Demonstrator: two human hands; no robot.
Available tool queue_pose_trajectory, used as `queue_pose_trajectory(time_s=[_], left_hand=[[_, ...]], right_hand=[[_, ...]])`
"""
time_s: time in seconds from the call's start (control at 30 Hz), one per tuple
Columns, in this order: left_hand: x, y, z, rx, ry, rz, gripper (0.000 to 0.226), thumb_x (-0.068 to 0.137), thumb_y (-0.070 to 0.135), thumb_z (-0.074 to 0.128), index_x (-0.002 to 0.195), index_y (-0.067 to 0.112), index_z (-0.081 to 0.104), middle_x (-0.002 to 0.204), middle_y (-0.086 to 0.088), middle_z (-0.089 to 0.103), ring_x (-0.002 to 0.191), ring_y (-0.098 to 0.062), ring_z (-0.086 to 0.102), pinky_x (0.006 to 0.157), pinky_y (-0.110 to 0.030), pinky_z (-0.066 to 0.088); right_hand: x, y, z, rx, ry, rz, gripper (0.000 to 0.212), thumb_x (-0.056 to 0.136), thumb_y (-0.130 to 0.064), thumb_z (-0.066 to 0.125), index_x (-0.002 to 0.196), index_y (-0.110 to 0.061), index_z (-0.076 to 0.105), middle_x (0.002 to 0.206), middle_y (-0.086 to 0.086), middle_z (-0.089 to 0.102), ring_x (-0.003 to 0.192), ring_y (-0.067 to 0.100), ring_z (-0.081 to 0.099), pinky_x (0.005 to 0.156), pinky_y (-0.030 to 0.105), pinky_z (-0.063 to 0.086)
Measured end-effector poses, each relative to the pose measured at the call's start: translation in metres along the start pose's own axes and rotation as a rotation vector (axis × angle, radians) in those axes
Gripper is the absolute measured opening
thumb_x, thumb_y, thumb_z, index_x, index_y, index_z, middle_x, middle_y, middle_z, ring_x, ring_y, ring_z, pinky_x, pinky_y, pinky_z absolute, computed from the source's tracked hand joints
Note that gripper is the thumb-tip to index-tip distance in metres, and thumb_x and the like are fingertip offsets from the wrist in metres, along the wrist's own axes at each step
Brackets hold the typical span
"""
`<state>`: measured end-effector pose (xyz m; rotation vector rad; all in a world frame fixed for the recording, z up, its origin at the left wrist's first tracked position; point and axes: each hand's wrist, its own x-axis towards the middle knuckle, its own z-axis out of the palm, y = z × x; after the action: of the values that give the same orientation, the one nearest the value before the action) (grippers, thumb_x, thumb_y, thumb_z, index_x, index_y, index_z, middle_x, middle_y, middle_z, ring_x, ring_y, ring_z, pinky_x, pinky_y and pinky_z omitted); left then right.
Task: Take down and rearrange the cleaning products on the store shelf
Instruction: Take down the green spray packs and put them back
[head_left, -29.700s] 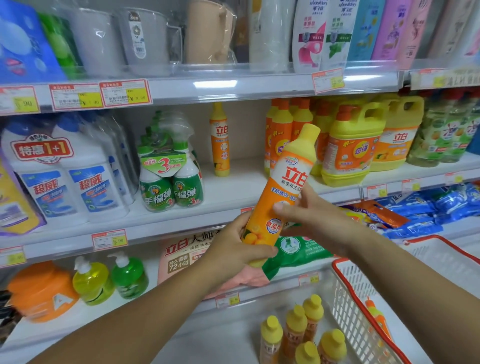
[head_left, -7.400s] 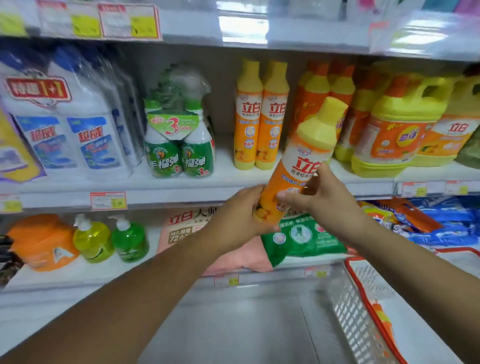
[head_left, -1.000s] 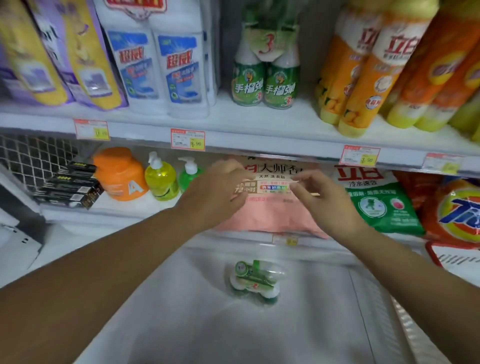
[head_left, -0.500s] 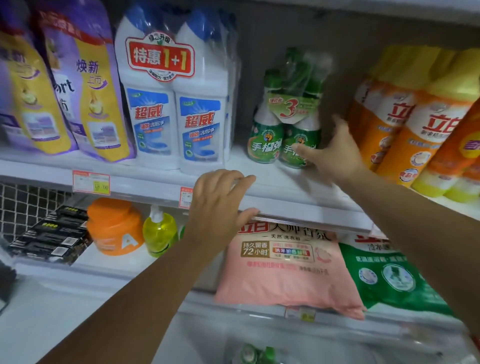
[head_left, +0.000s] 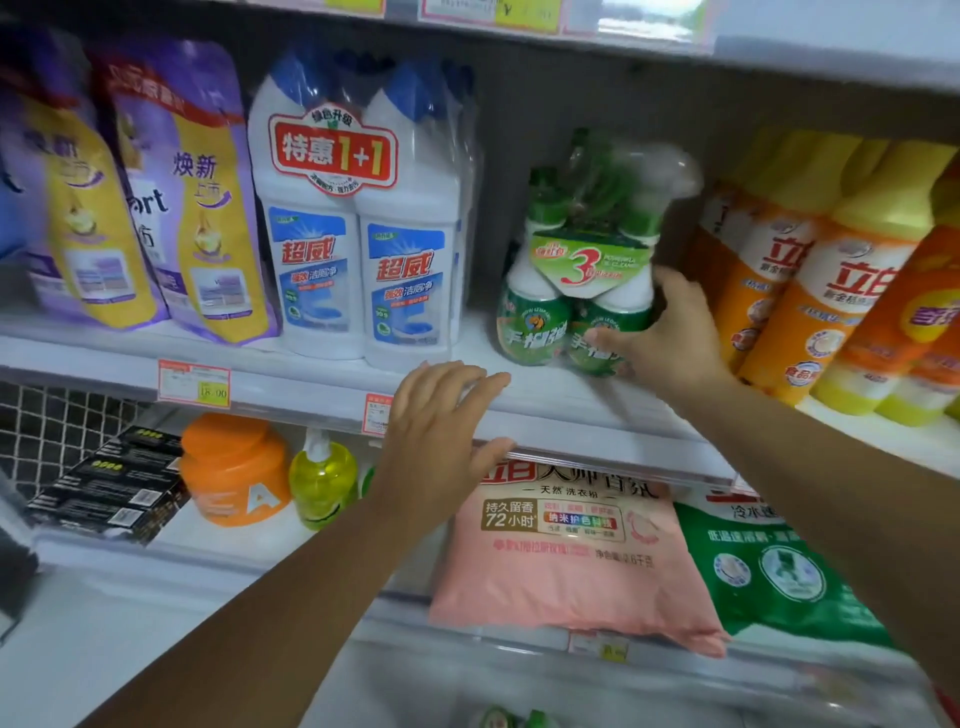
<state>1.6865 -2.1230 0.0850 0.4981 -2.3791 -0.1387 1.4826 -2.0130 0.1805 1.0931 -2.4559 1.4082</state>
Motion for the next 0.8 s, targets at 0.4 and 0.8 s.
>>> queue_pose_trajectory(time_s=[0.4,0.8], left_hand=[[-0.003,0.067,-0.099,-0.792,-0.433,-0.389,0.117,0.065,0.029,0.092,0.152,0.034,0.015,0.142,0.015,0.051,0.121,0.003,0.055,0.104,-0.025,0.046],[-0.113,0.141,-0.106,-0.916,-0.395,-0.517,0.09,0.052,0.014,0.097,0.124,0.043,0.052,0.123,0.006,0.065,0.109,-0.01,0.066,0.089,-0.026,0.055]], right_hand=[[-0.12,-0.038,-0.099,0.137,-0.22,-0.25,0.075,0.063,-0.021,0.092,0.126,-0.042,0.056,0.12,-0.011,0.06,0.111,0.004,0.056,0.098,0.021,0.045],[-0.203,-0.039,-0.185,0.58,-0.434,0.133,0.082,0.074,-0.032,0.078,0.139,-0.057,0.034,0.122,-0.009,0.061,0.101,-0.005,0.066,0.083,0.016,0.055]])
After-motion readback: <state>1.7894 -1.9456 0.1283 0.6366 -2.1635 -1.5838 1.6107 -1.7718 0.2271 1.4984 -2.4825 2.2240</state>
